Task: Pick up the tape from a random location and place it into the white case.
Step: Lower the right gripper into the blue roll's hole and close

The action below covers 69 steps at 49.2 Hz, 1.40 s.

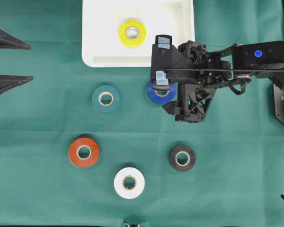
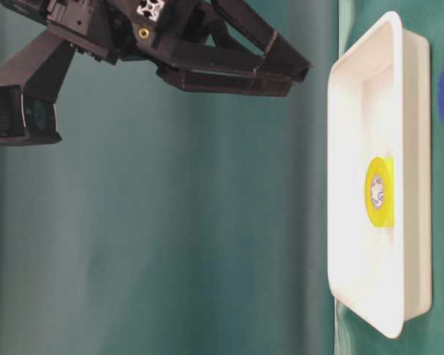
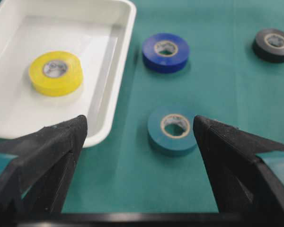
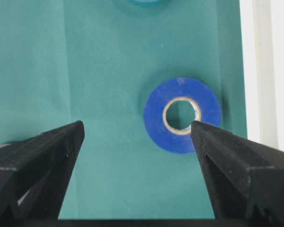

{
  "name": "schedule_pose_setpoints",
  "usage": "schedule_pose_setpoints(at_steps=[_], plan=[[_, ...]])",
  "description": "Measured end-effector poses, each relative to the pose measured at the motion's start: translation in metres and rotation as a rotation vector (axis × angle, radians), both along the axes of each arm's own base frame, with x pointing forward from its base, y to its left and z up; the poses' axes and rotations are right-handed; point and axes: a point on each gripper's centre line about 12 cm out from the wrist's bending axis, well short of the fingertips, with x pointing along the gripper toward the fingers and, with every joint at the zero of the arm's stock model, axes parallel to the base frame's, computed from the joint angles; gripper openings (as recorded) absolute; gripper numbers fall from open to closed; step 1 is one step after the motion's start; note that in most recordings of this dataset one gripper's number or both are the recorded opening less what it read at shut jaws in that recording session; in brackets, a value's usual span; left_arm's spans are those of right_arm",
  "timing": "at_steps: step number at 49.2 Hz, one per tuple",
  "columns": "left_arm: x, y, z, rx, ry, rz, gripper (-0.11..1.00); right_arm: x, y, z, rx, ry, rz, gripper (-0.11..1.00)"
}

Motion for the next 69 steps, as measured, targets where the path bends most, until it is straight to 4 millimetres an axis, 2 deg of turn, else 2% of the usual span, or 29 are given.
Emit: schedule_pose_setpoints(at_steps=[18, 34, 69], plan=[[-0.001, 0.0, -0.003, -0.001, 0.009, 0.0, 0.98, 0.007, 0.0, -0.034, 0.0, 0.041, -0.003, 0.91], [-0.001, 0.0, -0.003, -0.001, 0.008, 0.0, 0.98, 0.004, 0.0, -0.078, -0.005, 0.104, -0.001, 0.91], [-0.002, 0.0, -0.009, -0.003, 0.023, 0.0, 0.98, 0.016, -0.004, -0.118, -0.019, 0.096, 0.0, 0.91]])
